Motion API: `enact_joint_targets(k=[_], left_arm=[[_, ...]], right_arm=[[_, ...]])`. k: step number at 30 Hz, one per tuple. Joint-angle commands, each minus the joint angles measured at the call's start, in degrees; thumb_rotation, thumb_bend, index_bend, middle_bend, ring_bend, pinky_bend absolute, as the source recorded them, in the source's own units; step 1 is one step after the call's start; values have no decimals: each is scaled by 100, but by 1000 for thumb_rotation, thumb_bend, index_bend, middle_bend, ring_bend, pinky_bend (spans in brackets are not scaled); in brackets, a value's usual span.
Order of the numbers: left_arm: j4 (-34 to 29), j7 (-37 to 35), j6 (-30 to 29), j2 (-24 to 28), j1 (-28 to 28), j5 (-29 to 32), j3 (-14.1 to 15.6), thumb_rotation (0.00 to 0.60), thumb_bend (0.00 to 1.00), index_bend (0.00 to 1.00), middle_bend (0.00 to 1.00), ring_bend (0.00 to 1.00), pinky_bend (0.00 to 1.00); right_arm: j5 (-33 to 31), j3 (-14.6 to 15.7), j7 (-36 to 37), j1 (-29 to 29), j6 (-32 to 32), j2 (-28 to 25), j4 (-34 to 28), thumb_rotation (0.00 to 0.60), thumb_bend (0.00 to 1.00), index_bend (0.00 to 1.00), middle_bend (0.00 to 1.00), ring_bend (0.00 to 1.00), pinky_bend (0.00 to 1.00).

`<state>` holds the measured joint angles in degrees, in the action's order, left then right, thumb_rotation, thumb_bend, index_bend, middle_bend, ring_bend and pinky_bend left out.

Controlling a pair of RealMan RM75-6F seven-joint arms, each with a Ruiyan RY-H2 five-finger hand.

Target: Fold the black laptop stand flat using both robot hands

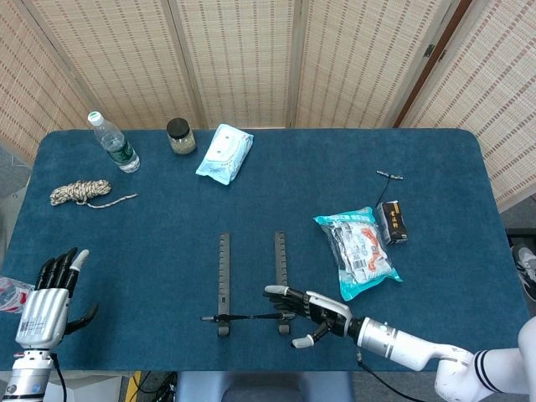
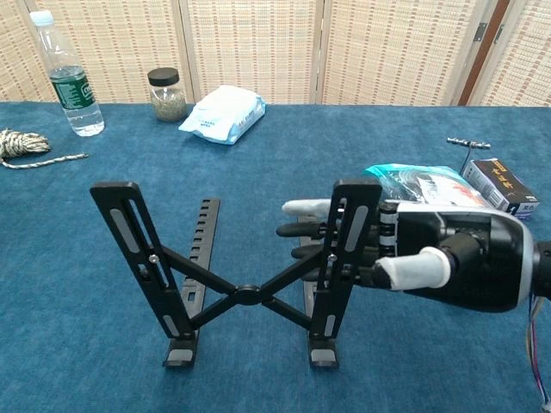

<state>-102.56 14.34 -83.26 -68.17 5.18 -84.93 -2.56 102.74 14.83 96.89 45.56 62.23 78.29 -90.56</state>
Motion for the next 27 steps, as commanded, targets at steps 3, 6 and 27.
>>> enact_joint_targets(k=[3, 6, 27], left_arm=[[236, -819, 655, 208, 434, -274, 68, 600, 248, 29, 0, 0, 0], [395, -1264, 1052, 310, 693, -439, 134, 600, 247, 29, 3, 0, 0], [1208, -2574, 2333, -19, 2150, -1885, 729, 600, 247, 155, 25, 7, 0]], right_arm=[[-29, -138, -452, -56, 406, -544, -287, 600, 0, 2, 63, 0, 50], [-100, -252, -718, -99, 640, -948, -529, 600, 0, 2, 63, 0, 50], [-587, -708, -1143, -374, 633, -2025, -1168, 600, 0, 0, 62, 0, 50]])
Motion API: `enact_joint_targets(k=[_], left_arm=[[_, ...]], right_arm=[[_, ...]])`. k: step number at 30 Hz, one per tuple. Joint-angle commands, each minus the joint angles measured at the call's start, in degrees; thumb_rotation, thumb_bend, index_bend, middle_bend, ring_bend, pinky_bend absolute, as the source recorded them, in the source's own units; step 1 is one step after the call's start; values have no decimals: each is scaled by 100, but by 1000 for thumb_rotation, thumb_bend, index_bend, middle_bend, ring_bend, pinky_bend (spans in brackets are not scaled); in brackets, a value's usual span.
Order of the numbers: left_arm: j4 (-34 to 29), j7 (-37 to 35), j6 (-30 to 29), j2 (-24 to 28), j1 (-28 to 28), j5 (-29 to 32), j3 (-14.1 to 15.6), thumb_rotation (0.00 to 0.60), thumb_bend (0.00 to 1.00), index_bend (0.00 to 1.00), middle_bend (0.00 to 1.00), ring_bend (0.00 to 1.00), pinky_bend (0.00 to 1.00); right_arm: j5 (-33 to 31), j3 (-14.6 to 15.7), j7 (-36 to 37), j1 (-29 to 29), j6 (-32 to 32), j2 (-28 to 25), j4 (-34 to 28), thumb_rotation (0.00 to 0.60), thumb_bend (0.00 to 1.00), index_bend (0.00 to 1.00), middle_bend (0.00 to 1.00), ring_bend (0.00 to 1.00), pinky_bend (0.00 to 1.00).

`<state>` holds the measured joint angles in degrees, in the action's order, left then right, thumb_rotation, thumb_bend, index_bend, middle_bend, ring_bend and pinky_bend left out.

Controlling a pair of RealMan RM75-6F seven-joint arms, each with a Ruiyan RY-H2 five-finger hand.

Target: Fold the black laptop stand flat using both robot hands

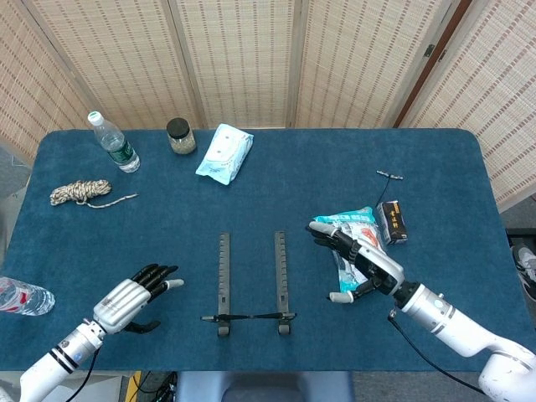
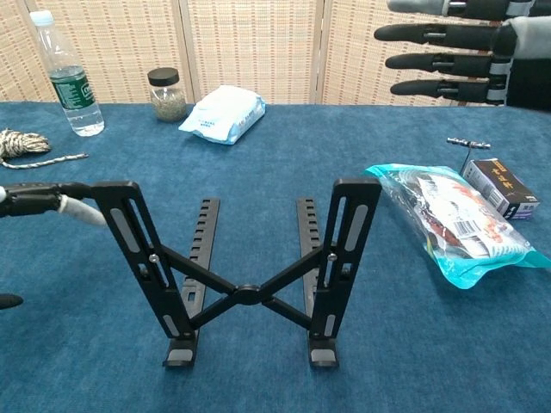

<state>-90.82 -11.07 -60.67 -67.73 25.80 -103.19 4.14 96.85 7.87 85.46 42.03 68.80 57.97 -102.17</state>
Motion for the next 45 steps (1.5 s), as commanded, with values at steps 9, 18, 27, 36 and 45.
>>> enact_joint_targets(k=[9, 18, 27, 36, 45], left_arm=[[124, -149, 146, -445, 318, -76, 160, 600, 248, 155, 25, 7, 0], [108, -56, 184, -720, 460, -89, 285, 600, 247, 141, 20, 7, 0], [56, 33, 251, -878, 546, -50, 434, 600, 247, 140, 18, 7, 0], [40, 72, 347, -930, 641, -3, 566, 600, 247, 140, 17, 7, 0], [52, 109, 432, -992, 719, 81, 637, 600, 247, 140, 16, 7, 0]], right_arm=[[2, -63, 14, -127, -153, 37, 0, 600, 0, 0, 62, 0, 50], [50, -97, 77, -247, -156, 46, 49, 600, 0, 0, 62, 0, 49], [83, -128, 109, -347, -136, 58, 82, 600, 0, 0, 62, 0, 50], [74, -143, 117, -448, -140, 81, 116, 600, 0, 0, 62, 0, 50], [64, -163, 103, -496, -199, 108, 148, 600, 0, 0, 62, 0, 50]])
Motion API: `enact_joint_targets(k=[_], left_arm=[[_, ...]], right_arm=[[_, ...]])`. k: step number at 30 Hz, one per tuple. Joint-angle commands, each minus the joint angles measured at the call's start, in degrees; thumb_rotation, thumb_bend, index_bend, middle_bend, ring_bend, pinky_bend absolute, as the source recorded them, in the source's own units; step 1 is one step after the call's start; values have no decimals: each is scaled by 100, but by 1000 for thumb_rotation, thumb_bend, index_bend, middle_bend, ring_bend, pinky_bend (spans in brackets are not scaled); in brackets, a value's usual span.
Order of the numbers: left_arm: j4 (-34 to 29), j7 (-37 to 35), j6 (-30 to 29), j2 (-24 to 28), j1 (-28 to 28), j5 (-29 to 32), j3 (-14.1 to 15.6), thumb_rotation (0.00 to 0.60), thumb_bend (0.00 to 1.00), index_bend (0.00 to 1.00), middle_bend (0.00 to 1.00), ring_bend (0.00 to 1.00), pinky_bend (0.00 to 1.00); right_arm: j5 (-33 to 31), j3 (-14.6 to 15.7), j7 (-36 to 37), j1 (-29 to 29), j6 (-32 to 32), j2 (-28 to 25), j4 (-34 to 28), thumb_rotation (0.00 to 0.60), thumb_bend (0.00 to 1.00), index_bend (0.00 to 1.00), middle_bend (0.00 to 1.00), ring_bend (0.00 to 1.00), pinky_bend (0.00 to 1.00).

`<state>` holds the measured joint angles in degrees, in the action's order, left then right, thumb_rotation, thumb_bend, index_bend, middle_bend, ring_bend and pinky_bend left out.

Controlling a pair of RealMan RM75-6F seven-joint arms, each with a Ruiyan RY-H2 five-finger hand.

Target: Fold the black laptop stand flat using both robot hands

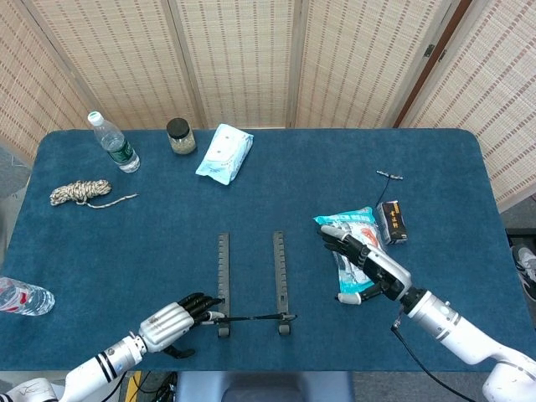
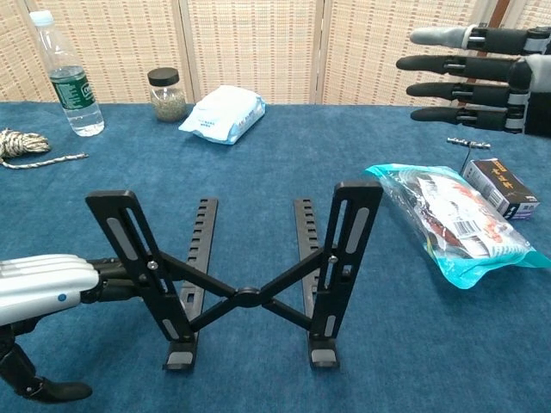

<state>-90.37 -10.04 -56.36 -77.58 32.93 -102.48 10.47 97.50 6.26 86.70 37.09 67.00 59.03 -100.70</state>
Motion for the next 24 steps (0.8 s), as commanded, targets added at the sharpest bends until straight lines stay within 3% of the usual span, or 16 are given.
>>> enact_joint_targets(k=[1, 5, 13, 24], left_arm=[[10, 5, -14, -4, 8, 27, 0, 600, 247, 140, 15, 7, 0], [-18, -9, -172, 82, -29, 118, -51, 600, 247, 138, 15, 7, 0], [-200, 43, -813, 476, -354, 476, -226, 600, 247, 122, 15, 7, 0], [-406, 133, -1659, 935, -978, 1060, -466, 600, 247, 107, 15, 7, 0]], right_arm=[[8, -1, -59, 1, -44, -2, 1, 600, 0, 0, 62, 0, 50], [27, -17, -381, 20, -137, -31, -7, 600, 0, 0, 62, 0, 50], [176, 23, -1789, 316, -818, -421, -177, 600, 0, 0, 5, 0, 50], [176, -3, -2419, 857, -1759, -741, -510, 600, 0, 0, 0, 0, 50]])
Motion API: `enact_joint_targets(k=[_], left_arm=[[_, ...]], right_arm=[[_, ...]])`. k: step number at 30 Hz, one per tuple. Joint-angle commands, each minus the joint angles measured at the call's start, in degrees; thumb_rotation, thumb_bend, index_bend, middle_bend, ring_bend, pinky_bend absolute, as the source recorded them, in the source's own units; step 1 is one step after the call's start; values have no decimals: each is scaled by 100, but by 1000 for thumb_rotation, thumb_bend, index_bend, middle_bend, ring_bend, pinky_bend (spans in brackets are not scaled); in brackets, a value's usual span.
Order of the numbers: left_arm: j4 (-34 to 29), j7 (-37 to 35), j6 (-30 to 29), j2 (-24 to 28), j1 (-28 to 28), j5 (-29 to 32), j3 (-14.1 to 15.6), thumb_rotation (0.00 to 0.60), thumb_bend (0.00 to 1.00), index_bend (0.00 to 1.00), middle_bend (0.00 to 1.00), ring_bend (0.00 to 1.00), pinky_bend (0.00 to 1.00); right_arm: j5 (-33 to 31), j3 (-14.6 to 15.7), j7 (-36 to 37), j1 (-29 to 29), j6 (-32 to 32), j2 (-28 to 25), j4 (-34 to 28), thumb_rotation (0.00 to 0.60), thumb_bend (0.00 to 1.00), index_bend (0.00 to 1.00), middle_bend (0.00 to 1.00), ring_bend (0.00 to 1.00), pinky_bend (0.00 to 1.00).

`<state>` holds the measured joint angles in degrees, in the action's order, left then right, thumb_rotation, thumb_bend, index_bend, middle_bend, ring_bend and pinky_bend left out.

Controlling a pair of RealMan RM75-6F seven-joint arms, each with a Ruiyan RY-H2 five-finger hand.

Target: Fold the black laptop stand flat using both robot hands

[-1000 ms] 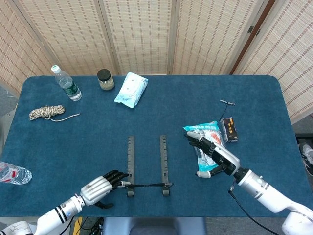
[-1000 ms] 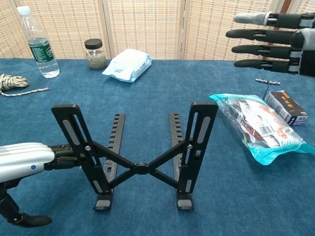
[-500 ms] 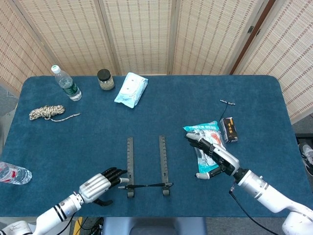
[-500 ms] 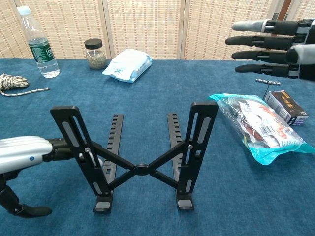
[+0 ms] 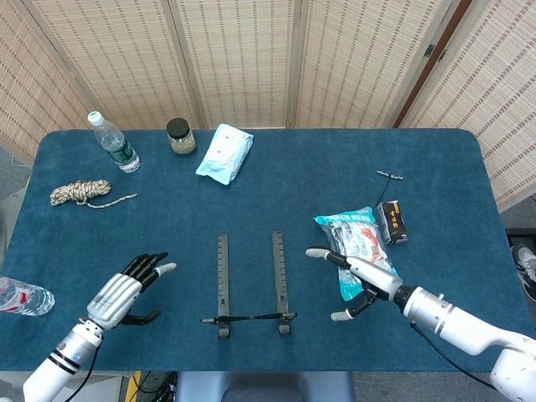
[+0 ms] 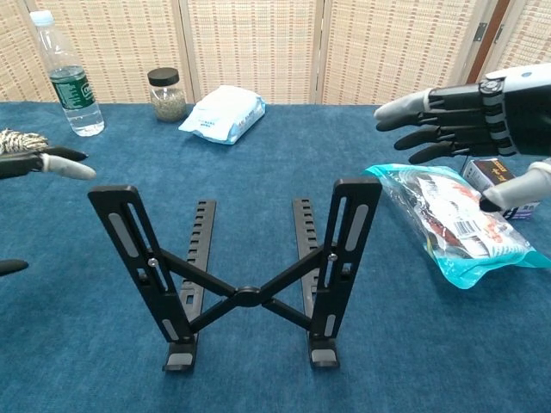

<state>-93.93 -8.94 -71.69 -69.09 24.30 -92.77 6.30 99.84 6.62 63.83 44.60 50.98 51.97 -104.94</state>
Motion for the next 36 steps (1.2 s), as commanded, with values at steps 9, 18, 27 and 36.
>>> enact_joint_targets(k=[9, 18, 27, 36], left_arm=[[-138, 50, -368, 213, -389, 121, -68, 600, 247, 104, 15, 7, 0], [-145, 37, -418, 232, -498, 58, -95, 600, 247, 104, 15, 7, 0], [-112, 220, -412, 275, -551, 63, -176, 600, 247, 104, 15, 7, 0], [-67, 390, -268, 326, -489, 108, -286, 600, 247, 104, 15, 7, 0]], right_arm=[[-480, -331, -638, 397, -656, 329, -255, 600, 0, 0, 0, 0, 49], [-872, -530, -979, 537, -918, 660, -327, 600, 0, 0, 0, 0, 50], [-2332, -979, -2239, 403, -807, 1392, -140, 600, 0, 0, 0, 0, 49], [-3725, -1311, -3784, 235, -155, 2049, 2, 600, 0, 0, 0, 0, 45]])
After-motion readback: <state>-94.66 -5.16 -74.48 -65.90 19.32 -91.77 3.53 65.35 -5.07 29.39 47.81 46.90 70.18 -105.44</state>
